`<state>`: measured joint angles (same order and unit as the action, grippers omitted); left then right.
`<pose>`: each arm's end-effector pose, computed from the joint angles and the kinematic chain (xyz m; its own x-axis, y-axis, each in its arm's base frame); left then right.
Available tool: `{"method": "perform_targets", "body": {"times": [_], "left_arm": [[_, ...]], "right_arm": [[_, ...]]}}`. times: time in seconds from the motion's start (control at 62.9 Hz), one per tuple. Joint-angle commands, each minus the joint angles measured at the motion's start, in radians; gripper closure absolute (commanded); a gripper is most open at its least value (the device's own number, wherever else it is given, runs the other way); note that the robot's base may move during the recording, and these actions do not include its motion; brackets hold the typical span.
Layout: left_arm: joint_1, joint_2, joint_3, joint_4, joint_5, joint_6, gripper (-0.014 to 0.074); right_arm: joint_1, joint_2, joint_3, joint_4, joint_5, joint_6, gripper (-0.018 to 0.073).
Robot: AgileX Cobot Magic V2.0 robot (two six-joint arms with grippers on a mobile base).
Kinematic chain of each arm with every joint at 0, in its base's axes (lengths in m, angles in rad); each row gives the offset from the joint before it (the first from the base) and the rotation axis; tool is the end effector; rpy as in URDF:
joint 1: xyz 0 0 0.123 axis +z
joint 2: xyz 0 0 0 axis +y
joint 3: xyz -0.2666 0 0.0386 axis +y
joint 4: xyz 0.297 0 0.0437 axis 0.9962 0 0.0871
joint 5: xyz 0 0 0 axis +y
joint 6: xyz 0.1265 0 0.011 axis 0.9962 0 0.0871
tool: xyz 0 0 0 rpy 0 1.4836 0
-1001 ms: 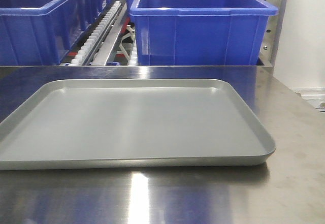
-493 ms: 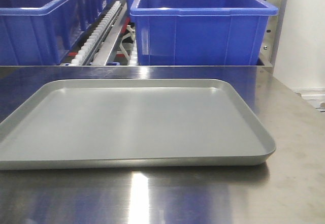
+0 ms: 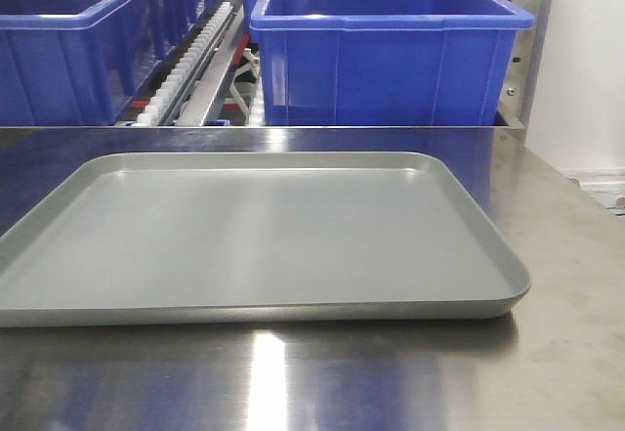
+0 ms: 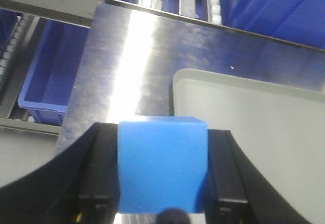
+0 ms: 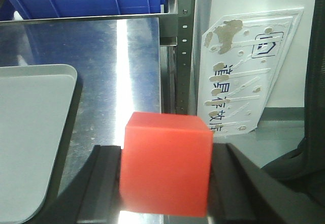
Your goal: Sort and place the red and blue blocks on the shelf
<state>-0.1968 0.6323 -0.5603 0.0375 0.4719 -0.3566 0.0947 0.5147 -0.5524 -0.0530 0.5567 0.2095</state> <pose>0.2172 -0.0411 0.2779 -0.4672 -0.2307 -0.8535 0.0339 0.9600 -0.2780 0.1968 0.0151 0.2896 -0.4218 0.1244 -0.8981 -0.0001 0.9905 0.1372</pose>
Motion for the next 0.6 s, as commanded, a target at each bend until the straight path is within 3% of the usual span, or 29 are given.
{"method": "perform_targets", "body": {"times": [0.0,0.588], "left_arm": [[0.003,-0.003,-0.029,0.003,-0.091,-0.003,0.0472],[0.003,-0.102,0.089,0.008,-0.120,-0.003,0.0472]], "right_arm": [[-0.007,-0.001,-0.027,-0.010,-0.079,-0.005,0.0503],[-0.007,-0.001,-0.027,-0.010,-0.079,-0.005,0.0503]]}}
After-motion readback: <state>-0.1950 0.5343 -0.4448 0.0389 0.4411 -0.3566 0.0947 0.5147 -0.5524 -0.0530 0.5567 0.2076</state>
